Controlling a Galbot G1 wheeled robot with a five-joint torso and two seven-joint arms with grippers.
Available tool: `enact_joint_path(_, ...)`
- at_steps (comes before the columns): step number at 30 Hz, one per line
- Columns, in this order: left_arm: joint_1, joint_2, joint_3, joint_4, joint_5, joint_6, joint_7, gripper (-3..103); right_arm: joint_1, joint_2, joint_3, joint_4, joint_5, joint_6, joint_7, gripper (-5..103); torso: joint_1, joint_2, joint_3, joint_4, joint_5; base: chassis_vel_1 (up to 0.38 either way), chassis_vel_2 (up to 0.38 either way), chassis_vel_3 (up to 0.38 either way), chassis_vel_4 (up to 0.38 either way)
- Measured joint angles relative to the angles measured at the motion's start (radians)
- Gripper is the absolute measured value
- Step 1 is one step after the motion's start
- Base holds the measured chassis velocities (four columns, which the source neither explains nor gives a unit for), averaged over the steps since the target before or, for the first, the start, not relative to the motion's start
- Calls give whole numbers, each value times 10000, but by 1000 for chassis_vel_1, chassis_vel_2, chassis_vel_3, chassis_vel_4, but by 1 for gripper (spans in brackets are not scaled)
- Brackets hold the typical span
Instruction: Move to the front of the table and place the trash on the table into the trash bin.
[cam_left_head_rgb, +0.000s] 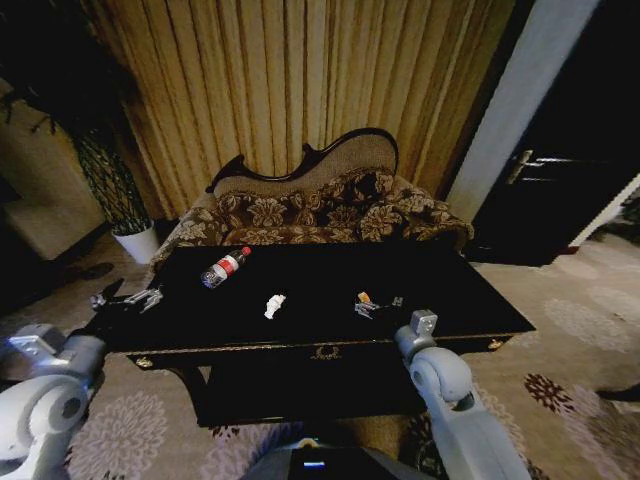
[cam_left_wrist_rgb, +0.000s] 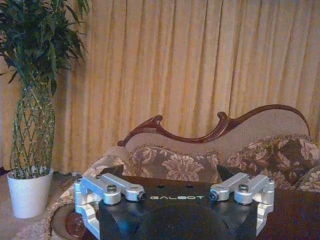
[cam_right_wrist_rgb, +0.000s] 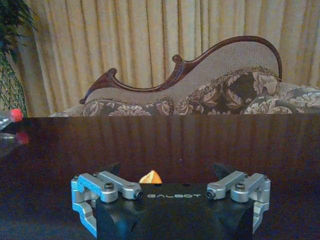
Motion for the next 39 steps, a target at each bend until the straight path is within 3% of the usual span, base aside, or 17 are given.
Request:
enact_joint_path(30, -37, -62, -12, 69, 16, 18, -2, 100, -428, -59, 347, -280, -361, 134, 0, 102, 1, 0, 0, 1, -1, 0, 0, 0, 0)
enact_joint_path(33, -56, -65, 9, 91, 18, 10, -2, 100, -513, -51, 354, -264, -360, 259, -3, 94, 0, 0, 0, 1, -1, 0, 0, 0, 0)
enact_joint_path(34, -78, -65, 21, 98, 19, 5, -2, 100, -528, -46, 356, -264, -360, 296, -4, 84, 0, 0, 0, 1, -1, 0, 0, 0, 0)
enact_joint_path(35, -78, -65, 21, 98, 19, 5, -2, 100, -528, -46, 356, -264, -360, 296, -4, 84, 0, 0, 0, 1, -1, 0, 0, 0, 0)
enact_joint_path(38, -93, -58, 25, 104, 19, -2, -2, 100, -517, -33, 354, -268, -368, 335, -4, 67, 0, 0, 0, 1, 0, 0, 0, 0, 0)
enact_joint_path(39, -93, -57, 23, 106, 19, -3, -2, 100, -512, -33, 353, -270, -370, 340, -4, 67, 0, 0, 0, 1, -1, 0, 0, 0, 0)
